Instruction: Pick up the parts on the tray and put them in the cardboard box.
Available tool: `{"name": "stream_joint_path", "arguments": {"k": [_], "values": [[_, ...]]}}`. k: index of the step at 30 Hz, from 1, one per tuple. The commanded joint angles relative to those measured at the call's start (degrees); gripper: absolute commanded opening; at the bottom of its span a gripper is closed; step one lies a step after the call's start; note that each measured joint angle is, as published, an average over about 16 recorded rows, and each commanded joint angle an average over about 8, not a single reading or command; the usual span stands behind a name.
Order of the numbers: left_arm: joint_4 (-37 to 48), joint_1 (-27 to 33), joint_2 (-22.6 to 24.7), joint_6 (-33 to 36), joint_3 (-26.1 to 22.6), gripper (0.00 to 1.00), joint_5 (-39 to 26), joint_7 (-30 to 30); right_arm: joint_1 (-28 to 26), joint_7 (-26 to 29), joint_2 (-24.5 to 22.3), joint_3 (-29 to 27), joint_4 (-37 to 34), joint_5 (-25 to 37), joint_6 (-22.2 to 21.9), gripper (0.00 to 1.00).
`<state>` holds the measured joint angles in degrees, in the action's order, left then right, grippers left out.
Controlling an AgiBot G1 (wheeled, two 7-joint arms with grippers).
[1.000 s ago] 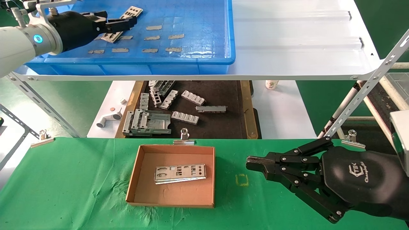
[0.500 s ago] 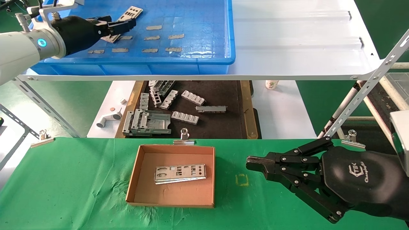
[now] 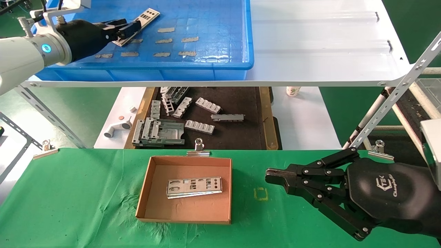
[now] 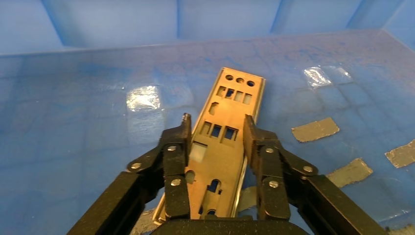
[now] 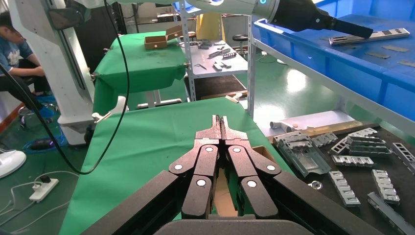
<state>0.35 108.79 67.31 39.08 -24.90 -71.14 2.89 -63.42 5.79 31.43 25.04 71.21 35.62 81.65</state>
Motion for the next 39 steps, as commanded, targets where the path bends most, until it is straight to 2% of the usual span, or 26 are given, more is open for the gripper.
{"name": "stream_joint_path", "arguments": {"k": [1,18,19,26,27,39], "values": [[-0.03,-0.09,-0.01,-0.12,-0.03,0.00,-0.04,0.05,0.00,0.00,0.00,0.00,0.00,0.00,0.00,0.00],[-0.48,0.04,-0.23,-0.33,-0.09,0.01,-0.12,-0.23,0.00,0.00,0.00,0.00,0.00,0.00,0.00,0.00],[-0.55,0.10,-0.28,-0.30,-0.07,0.06,-0.10,-0.29,0.00,0.00,0.00,0.00,0.00,0.00,0.00,0.00],[-1.41,0.56,-0.77,0.67,-0.35,0.92,-0.50,-2.01,0.00,0.00,0.00,0.00,0.00,0.00,0.00,0.00],[-1.54,0.64,-0.86,0.93,-0.45,0.99,-0.64,-2.42,0.00,0.00,0.00,0.00,0.00,0.00,0.00,0.00],[-2.16,1.44,-1.75,6.50,-2.25,1.00,-3.20,-7.71,0.00,0.00,0.00,0.00,0.00,0.00,0.00,0.00]]}}
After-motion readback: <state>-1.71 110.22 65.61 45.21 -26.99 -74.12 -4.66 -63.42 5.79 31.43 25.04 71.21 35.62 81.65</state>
